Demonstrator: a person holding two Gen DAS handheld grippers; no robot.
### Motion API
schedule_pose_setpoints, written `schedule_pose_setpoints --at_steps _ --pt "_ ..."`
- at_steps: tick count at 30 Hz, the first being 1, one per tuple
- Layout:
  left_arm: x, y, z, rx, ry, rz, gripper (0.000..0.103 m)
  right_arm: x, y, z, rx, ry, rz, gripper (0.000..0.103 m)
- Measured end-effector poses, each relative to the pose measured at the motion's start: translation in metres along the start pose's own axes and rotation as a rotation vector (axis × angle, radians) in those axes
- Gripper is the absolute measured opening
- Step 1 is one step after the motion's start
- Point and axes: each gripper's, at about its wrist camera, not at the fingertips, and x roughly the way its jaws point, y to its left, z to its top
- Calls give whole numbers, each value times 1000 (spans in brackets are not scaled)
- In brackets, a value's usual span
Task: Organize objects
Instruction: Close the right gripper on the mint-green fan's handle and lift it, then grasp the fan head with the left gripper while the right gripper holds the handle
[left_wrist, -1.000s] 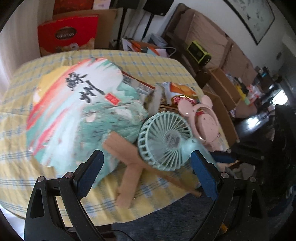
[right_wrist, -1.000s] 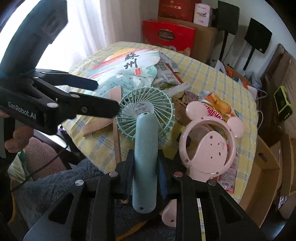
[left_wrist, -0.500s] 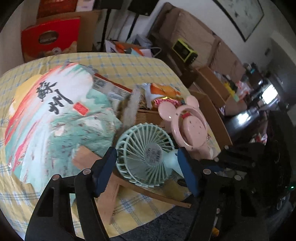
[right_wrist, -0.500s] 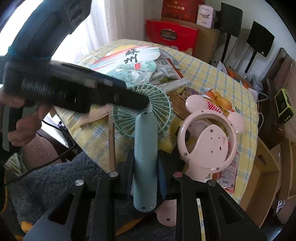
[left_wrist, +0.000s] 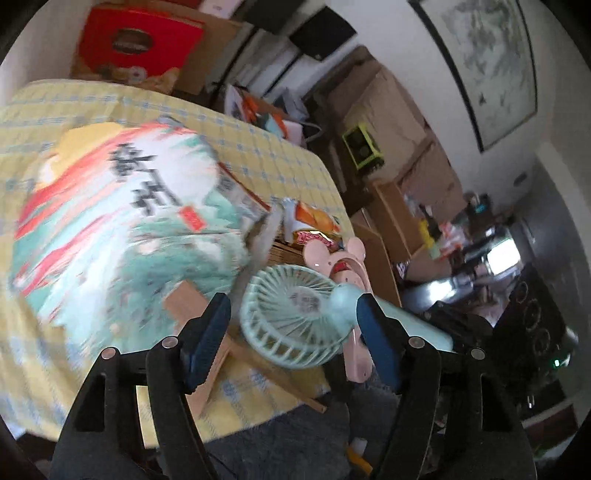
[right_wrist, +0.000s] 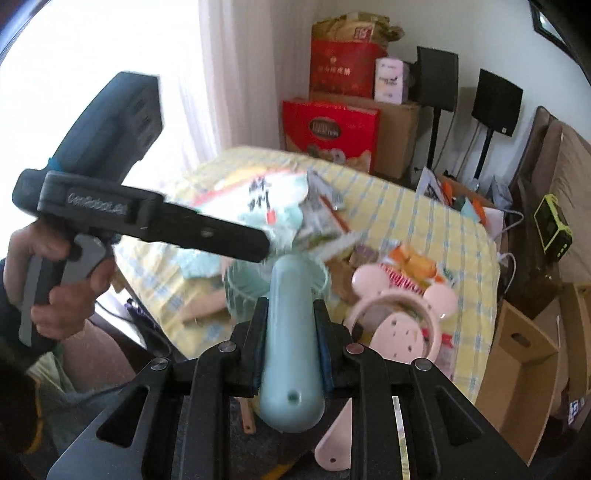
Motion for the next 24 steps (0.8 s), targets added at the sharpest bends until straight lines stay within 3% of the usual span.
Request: schedule_pose_setpoints --at_steps 3,8,11,15,19,24 --pt "-9 7 -13 -40 4 -24 67 -5 0 6 8 -11 3 22" --pt "8 10 -30 -99 93 -63 67 -5 -6 11 46 -19 30 22" --pt "9 13 -34 -190 13 -56 69 -6 -7 7 61 -17 40 22" --pt "11 17 -40 -315 -86 -158 87 -8 -10 0 103 -26 66 22" --pt "20 20 -37 -389 -131 -185 88 -8 -14 -3 141 -33 94 22" --pt "35 40 -36 -531 -100 -250 91 -15 -17 -4 169 -66 127 22"
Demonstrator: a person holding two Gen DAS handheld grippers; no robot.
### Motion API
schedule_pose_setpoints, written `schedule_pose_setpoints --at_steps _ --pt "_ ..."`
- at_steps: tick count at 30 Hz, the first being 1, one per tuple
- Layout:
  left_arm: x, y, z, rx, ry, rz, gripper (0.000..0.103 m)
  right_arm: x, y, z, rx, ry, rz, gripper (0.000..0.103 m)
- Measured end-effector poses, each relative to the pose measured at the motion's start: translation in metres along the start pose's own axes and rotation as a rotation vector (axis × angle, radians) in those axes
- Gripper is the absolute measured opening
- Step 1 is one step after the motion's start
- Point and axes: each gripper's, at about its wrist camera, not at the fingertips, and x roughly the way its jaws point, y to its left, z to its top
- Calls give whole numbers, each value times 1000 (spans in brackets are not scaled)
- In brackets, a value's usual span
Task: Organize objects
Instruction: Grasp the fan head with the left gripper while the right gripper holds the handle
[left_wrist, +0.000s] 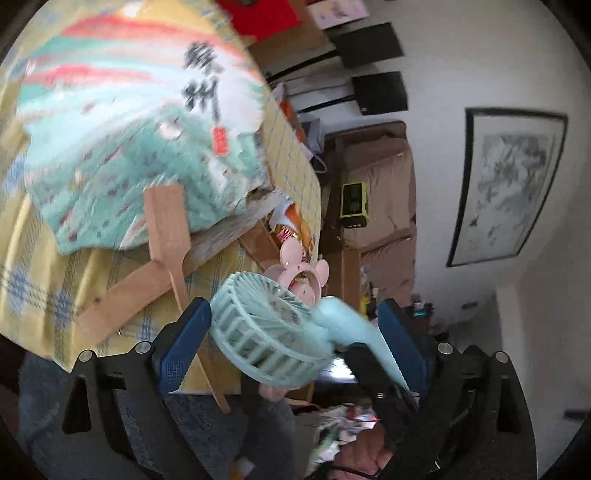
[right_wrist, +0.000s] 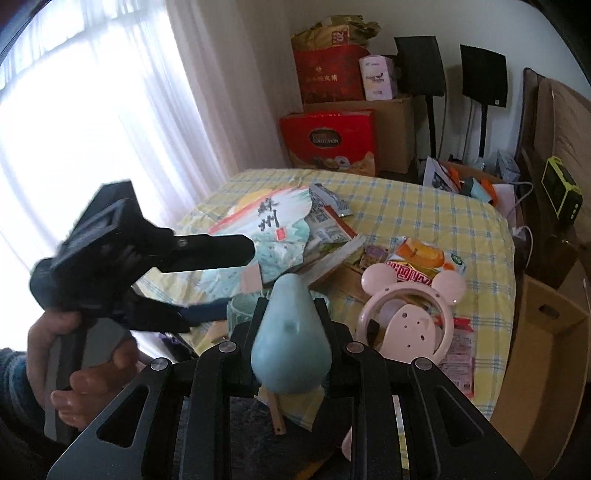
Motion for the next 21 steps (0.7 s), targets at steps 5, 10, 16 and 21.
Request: schedule_pose_setpoints --at_steps 5,10,16,21 --pt "15 7 -1 -41 21 -13 91 -4 -5 5 41 -35 4 22" --pt "9 3 1 -53 -18 -29 91 -5 -9 6 84 -49 39 22" --pt "-6 -1 6 -26 -87 -32 84 -4 6 5 54 -61 77 22" --pt "4 -4 3 -70 -4 -98 73 -8 10 6 50 -95 118 22"
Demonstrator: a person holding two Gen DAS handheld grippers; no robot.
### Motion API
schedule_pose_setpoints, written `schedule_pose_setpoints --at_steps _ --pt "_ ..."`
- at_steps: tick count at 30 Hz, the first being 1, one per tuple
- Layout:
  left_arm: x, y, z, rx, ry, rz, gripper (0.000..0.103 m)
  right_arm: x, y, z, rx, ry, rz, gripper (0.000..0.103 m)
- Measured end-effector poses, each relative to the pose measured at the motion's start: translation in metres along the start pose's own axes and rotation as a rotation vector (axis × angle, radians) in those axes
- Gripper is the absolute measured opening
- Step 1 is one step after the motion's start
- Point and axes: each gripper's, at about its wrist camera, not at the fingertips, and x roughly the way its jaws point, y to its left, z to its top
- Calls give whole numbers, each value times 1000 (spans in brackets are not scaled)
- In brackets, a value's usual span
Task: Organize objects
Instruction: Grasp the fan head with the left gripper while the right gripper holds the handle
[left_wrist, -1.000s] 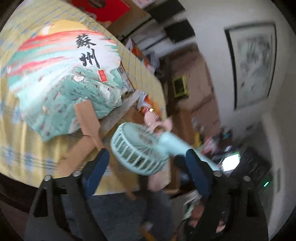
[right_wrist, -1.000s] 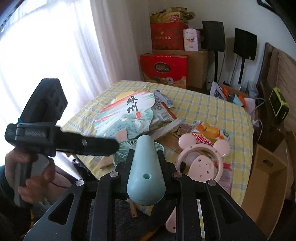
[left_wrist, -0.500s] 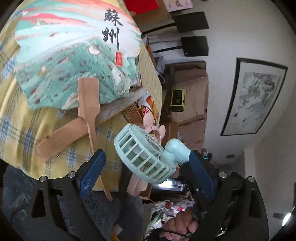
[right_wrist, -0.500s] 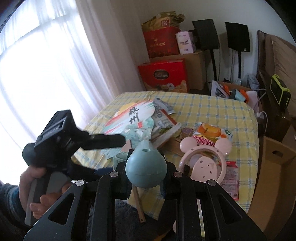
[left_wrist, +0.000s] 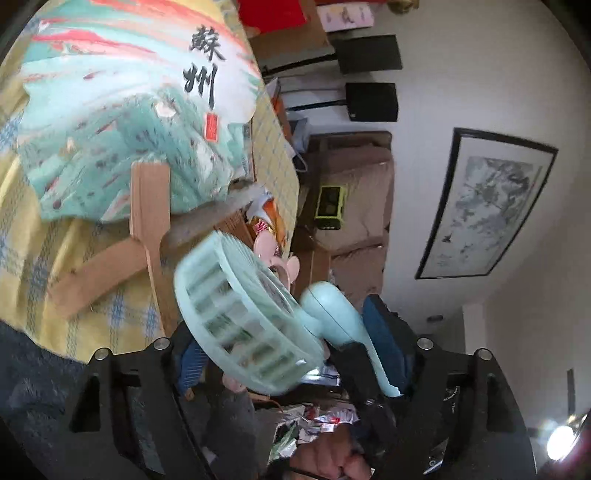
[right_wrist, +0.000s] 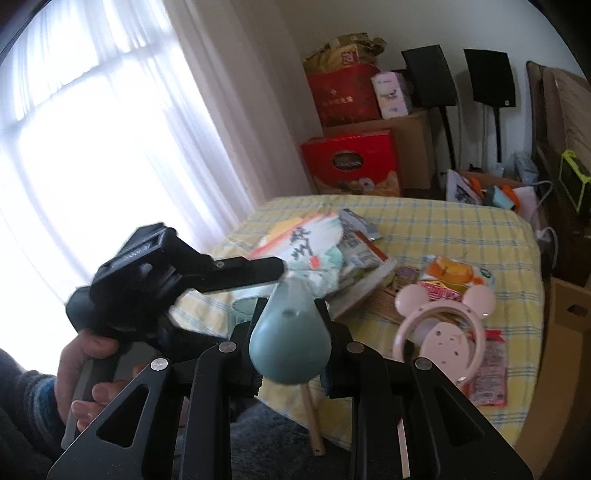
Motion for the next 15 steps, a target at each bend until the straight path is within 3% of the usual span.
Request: schedule_pose_setpoints --at_steps 2,6,9,15 --pt "-2 -1 1 23 -21 6 71 4 2 -1 -3 19 -18 22" --pt "-8 0 10 16 -42 -1 56 3 1 -1 -6 26 -16 22" --pt "-13 -5 15 66 -67 28 47 4 1 -2 -16 45 -16 22" --pt "-18 -19 15 184 -72 100 42 11 8 -8 -85 96 -41 22"
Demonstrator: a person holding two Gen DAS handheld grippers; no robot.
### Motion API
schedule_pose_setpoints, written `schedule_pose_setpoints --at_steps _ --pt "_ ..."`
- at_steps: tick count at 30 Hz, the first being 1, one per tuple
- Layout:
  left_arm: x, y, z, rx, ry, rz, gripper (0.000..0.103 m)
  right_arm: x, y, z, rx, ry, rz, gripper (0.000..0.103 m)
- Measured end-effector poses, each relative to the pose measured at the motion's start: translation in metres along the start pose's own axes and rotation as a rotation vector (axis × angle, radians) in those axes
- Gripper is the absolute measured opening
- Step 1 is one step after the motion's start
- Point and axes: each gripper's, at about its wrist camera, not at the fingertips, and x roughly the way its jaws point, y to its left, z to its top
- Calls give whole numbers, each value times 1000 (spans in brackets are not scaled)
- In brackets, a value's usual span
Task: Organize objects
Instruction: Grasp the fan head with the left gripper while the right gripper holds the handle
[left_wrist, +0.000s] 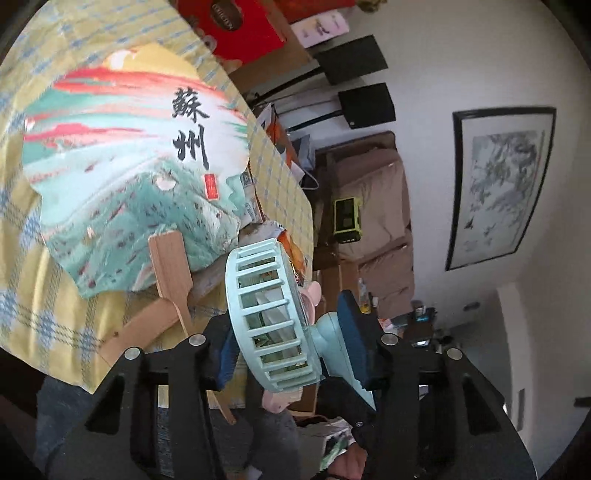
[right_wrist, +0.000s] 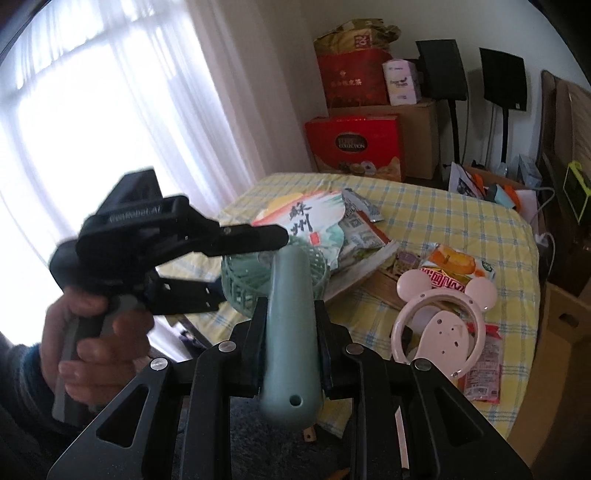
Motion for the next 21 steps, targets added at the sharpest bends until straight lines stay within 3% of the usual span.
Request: schedule_pose_setpoints --at_steps 3,11,17,21 --pt "-8 -9 -5 103 -39 60 27 4 3 -1 -24 22 -4 22" --pt "-18 -22 -14 224 -62 115 25 18 1 -7 -32 119 -15 22" --pt "-15 -47 -35 431 -53 177 24 33 -5 -15 7 189 -61 23" --pt "-19 -65 -52 563 -91 203 24 37 -14 -20 76 198 -87 25"
